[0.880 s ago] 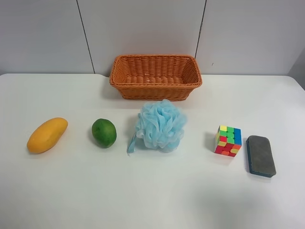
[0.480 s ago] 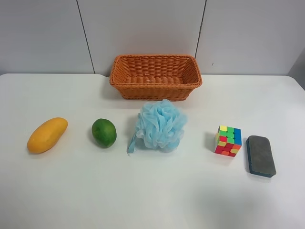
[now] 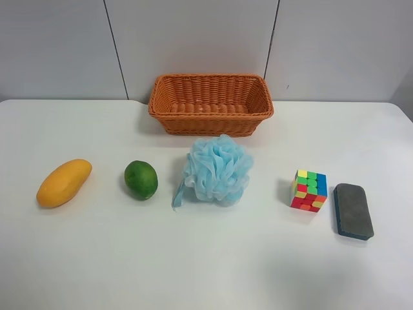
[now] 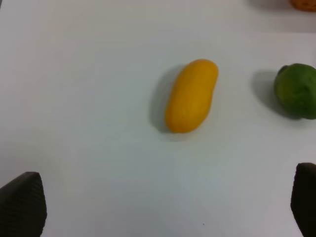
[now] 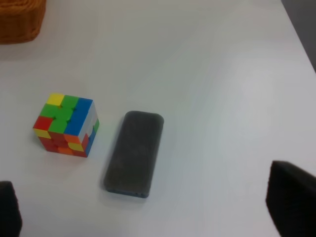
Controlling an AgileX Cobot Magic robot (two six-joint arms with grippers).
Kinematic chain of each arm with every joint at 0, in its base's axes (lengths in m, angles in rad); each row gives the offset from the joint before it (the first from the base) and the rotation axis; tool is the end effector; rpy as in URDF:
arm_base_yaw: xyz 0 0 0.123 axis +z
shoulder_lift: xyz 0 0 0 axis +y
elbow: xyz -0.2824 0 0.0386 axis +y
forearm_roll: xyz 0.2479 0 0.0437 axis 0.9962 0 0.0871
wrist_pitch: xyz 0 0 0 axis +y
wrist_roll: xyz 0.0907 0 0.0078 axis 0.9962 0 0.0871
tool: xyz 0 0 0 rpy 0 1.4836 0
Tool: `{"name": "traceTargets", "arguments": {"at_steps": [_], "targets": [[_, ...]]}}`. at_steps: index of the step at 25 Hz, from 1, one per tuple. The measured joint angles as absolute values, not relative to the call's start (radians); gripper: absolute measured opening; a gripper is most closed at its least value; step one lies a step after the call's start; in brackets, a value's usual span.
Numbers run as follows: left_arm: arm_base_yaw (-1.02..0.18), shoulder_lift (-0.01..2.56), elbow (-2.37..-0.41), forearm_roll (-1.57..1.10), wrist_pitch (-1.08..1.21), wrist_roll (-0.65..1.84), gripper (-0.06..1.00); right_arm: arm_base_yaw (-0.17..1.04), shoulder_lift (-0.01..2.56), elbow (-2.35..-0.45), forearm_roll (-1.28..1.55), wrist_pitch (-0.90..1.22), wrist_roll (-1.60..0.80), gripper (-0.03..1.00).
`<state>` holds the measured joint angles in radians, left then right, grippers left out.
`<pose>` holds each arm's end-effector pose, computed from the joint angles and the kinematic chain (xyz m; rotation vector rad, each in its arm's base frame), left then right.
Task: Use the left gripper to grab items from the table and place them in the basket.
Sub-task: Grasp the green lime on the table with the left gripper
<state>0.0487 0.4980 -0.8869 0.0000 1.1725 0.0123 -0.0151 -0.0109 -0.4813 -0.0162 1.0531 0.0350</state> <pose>0.0528 0.0026 0.3677 -0.0413 2.2670 0.0323 -0.0041 -0.0012 0.2725 0.0518 2.0437 -0.0070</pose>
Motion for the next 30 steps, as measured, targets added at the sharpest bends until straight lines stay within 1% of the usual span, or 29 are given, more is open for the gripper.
{"name": "traceTargets", "arguments": {"at_steps": [4, 6, 10, 14, 17, 21, 26, 30], "targets": [[0.045, 0.799, -1.068, 0.013, 1.192, 0.0, 0.99, -0.015, -0.011, -0.481, -0.016, 1.053, 0.035, 0.99], [0.015, 0.933, -1.141, 0.023, 1.199, -0.023, 0.99, -0.015, -0.011, -0.481, -0.016, 1.053, 0.035, 0.99], [-0.107, 1.188, -1.266, 0.083, 1.2, -0.102, 0.99, -0.015, -0.011, -0.481, -0.016, 1.053, 0.035, 0.99], [-0.251, 1.386, -1.352, 0.134, 1.204, -0.263, 0.99, -0.015, -0.011, -0.481, -0.016, 1.053, 0.035, 0.99], [-0.332, 1.507, -1.374, 0.131, 1.2, -0.394, 0.99, -0.015, -0.011, -0.481, -0.016, 1.053, 0.035, 0.99], [-0.398, 1.647, -1.378, 0.073, 1.186, -0.493, 0.99, -0.015, -0.011, -0.481, -0.016, 1.053, 0.035, 0.99], [-0.415, 1.735, -1.378, 0.0, 1.137, -0.519, 0.99, -0.015, -0.011, -0.481, -0.016, 1.053, 0.035, 0.99], [-0.417, 1.819, -1.378, -0.067, 1.042, -0.525, 0.99, -0.015, -0.011, -0.481, -0.016, 1.053, 0.035, 0.99]]}}
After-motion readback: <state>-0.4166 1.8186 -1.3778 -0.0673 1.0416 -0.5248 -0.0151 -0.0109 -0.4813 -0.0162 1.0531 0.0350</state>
